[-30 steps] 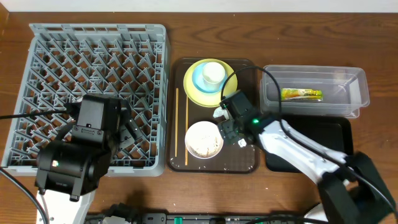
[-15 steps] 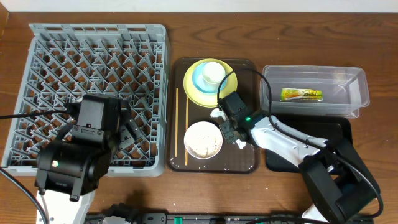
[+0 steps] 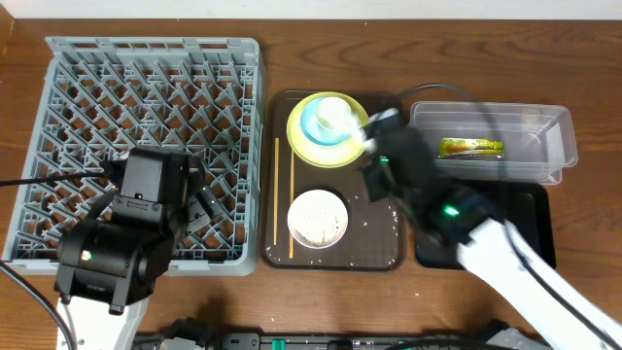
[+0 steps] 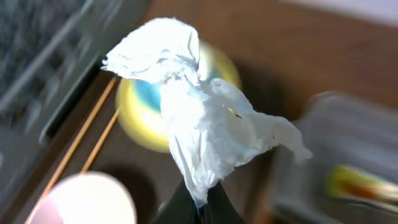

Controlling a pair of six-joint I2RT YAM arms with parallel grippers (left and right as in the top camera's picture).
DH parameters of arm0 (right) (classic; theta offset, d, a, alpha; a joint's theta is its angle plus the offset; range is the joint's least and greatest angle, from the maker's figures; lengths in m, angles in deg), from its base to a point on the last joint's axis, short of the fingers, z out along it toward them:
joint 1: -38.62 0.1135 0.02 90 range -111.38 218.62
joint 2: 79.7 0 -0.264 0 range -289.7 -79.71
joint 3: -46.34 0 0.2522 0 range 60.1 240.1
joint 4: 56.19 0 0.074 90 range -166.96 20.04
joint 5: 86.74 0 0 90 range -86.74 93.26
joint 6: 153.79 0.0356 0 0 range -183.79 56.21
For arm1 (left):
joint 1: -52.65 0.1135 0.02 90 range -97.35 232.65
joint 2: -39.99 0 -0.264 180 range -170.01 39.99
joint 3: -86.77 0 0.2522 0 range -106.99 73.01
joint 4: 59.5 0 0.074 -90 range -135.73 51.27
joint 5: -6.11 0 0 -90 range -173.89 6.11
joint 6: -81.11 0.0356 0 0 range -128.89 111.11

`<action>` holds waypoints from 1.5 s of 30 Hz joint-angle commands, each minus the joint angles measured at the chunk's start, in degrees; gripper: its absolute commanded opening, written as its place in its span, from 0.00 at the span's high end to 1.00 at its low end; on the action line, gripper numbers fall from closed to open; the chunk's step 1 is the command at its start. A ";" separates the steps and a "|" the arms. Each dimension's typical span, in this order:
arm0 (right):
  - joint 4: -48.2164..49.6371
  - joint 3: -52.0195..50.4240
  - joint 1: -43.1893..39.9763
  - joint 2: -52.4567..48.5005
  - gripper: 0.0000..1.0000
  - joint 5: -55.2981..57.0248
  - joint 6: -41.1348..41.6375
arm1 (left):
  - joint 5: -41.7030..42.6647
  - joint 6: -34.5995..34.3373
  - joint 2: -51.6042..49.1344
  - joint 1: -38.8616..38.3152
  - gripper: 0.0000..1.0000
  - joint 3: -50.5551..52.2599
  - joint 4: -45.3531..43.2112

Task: Sort waste into correct bins and load items into the dishwasher
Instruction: 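Carry the tissue and release it into the clear plastic bin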

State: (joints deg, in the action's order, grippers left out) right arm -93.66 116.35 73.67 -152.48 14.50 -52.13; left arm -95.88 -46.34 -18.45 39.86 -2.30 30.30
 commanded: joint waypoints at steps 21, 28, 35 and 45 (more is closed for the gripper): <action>0.72 0.15 -35.28 -11.52 0.59 -3.10 34.56 | -0.55 0.28 0.04 0.35 0.07 -0.31 0.04; 2.89 0.55 -35.26 -6.82 0.01 -6.71 22.29 | -0.52 0.28 0.04 0.35 0.06 -0.31 0.04; -3.80 0.66 -35.69 8.94 0.01 -7.41 11.82 | -0.52 0.28 0.04 0.35 0.06 -0.31 0.04; -22.01 0.66 -35.80 31.08 0.01 -6.14 10.75 | -0.52 0.28 0.02 0.35 0.06 -0.31 0.04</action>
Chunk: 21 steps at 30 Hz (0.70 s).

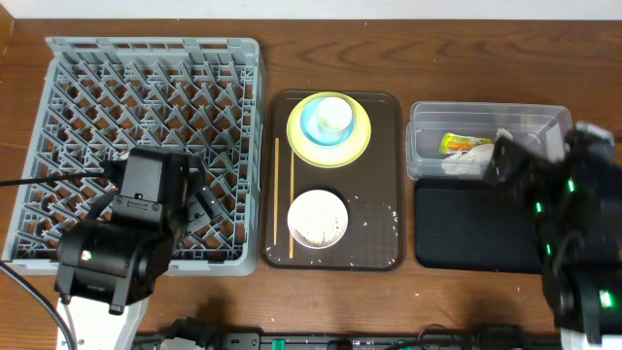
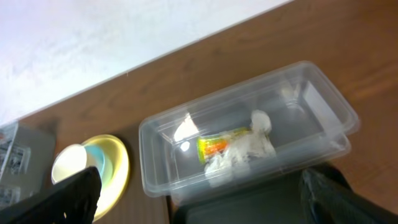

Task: Sort waste into correct bins and load items into the dishwasher
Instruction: 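Carry the tissue and release it into the clear plastic bin, then move the right gripper to the white rice bowl and grip its rim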

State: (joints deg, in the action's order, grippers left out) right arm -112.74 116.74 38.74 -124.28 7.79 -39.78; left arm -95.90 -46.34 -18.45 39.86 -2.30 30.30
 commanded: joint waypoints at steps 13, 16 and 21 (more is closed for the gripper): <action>-18.25 0.28 1.92 -3.85 0.18 -20.65 -19.89 | -0.52 0.28 0.04 0.35 0.06 -0.31 0.04; -19.04 0.33 5.22 -10.78 0.42 -24.37 -19.82 | -0.50 0.28 0.04 0.35 0.07 -0.31 0.04; -13.90 0.31 18.53 -23.21 0.78 -25.77 -15.87 | -0.50 0.28 0.04 0.35 0.07 -0.31 0.04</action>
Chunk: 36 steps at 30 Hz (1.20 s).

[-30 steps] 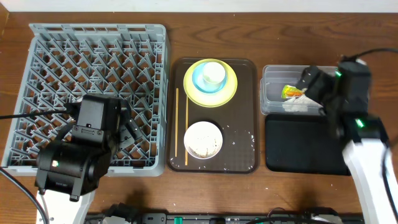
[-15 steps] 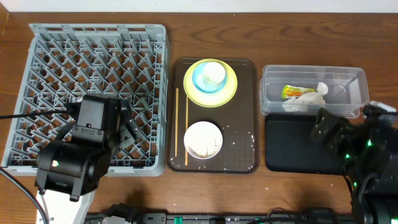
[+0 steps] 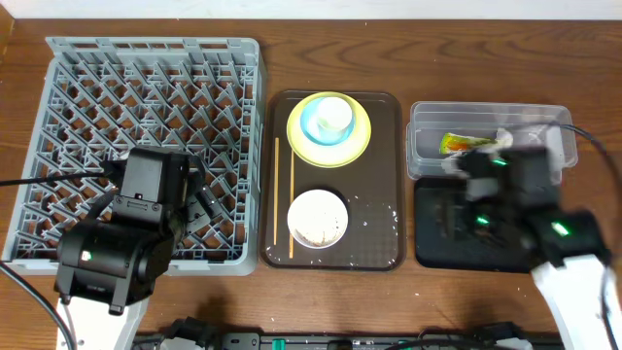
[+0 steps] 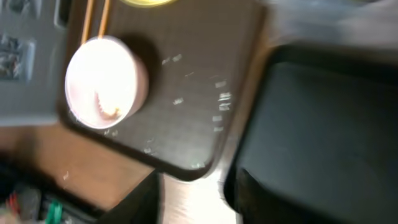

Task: Sort waste into correct bins and load items into the dishwasher
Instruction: 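Move the right gripper to the white rice bowl and grip its rim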

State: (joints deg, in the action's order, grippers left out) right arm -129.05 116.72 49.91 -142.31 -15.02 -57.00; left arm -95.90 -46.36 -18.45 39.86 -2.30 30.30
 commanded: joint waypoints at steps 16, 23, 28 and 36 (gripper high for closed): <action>29.05 0.33 37.66 -31.69 0.99 21.79 8.72 | -0.50 0.31 0.04 0.35 0.07 -0.31 0.04; 21.86 0.35 39.15 -33.62 0.99 43.47 13.90 | -0.50 0.31 0.04 0.35 0.06 -0.31 0.04; 19.23 0.44 38.18 -33.18 0.95 49.35 14.19 | -0.50 0.31 0.04 0.35 0.06 -0.31 0.04; 19.12 4.59 38.01 -25.92 0.78 42.29 14.14 | -0.52 0.31 0.04 0.35 0.07 -0.31 0.04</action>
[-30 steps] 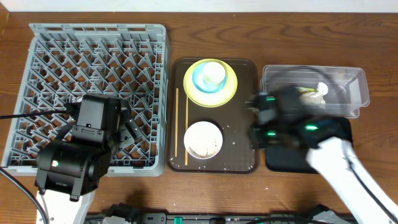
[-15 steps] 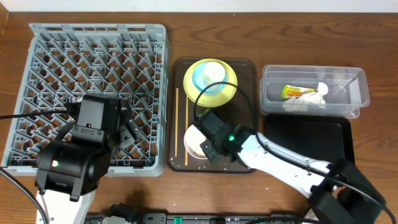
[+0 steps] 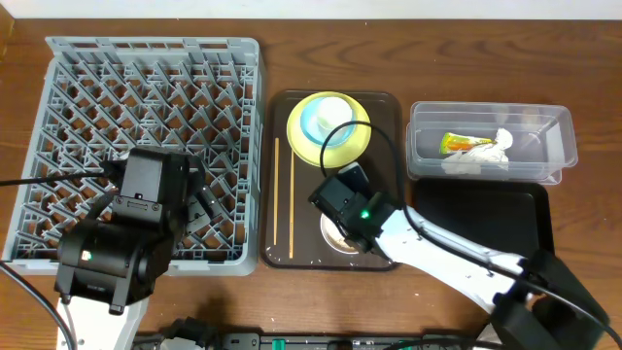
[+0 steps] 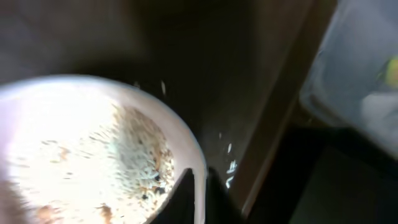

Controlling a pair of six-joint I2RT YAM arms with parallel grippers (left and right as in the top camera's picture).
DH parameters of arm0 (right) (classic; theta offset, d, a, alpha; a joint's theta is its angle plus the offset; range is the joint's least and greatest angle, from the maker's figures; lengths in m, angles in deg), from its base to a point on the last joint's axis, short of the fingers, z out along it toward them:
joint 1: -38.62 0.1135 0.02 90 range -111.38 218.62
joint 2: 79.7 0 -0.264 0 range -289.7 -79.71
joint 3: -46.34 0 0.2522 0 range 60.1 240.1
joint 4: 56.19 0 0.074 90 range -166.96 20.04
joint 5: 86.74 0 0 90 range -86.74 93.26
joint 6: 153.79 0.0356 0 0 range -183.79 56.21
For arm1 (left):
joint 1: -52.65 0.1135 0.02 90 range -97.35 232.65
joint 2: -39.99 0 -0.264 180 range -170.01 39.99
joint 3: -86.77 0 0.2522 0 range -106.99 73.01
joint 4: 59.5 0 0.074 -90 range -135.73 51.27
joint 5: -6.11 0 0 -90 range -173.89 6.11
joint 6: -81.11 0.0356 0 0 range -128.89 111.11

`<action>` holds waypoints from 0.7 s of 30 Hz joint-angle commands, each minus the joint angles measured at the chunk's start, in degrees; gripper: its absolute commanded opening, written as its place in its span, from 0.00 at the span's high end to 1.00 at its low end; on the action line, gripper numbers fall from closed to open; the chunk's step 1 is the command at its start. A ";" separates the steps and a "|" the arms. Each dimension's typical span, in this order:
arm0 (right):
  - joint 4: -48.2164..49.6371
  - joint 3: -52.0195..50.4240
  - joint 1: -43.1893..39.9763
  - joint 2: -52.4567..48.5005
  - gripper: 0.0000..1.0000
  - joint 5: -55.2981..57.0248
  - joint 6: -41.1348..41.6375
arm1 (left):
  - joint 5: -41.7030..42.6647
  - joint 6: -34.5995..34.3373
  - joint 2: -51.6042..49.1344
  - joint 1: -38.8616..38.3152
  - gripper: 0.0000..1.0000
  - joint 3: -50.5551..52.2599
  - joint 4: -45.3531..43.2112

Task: Sort waste into correct bins and load items into the dishwasher
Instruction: 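Move the right gripper to the white rice bowl and grip its rim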

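A white bowl [image 4: 81, 143] with rice scraps sits on the brown tray [image 3: 384, 146]. In the overhead view only a sliver of the bowl [image 3: 331, 238] shows under my right arm [image 3: 355, 206]. My right gripper [image 4: 199, 177] is at the bowl's right rim, one finger inside and one outside, shut on it. A yellow plate [image 3: 352, 146] carrying a blue cup [image 3: 326, 119] stands at the tray's far end. Chopsticks [image 3: 277, 194] lie along the tray's left side. My left arm [image 3: 126, 228] rests over the grey dish rack [image 3: 146, 87]; its fingers are hidden.
A clear bin [image 3: 530, 146] at the right holds a white tissue [image 3: 476, 158] and a yellow wrapper [image 3: 459, 144]. A black bin [image 3: 486, 219] lies in front of it. The right arm stretches across the black bin's near side.
My right arm was over the black bin with the gripper open and empty. Now it has come left onto the tray, and the gripper is shut on the white bowl's rim.
At first my right gripper held a white tissue above the tray. Then the tissue lay in the clear bin and the gripper stood open near it. After that the arm was over the black bin, and now it grips the bowl. The left arm stayed put.
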State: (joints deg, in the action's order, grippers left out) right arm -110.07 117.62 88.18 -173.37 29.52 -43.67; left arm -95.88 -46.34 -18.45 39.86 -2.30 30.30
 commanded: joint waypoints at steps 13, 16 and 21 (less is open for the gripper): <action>-1.18 5.18 2.38 15.80 0.43 -25.11 0.81 | -0.52 0.28 0.04 0.35 0.06 -0.31 0.04; -2.58 3.91 5.05 13.38 0.50 -23.69 0.87 | -0.55 0.28 0.04 0.35 0.06 -0.31 0.04; -2.51 2.64 8.81 7.15 0.57 -23.06 0.90 | -0.52 0.28 0.04 0.35 0.06 -0.31 0.04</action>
State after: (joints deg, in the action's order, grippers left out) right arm -112.41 121.27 95.09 -163.01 6.61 -43.32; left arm -95.88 -46.36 -18.45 39.86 -2.30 30.30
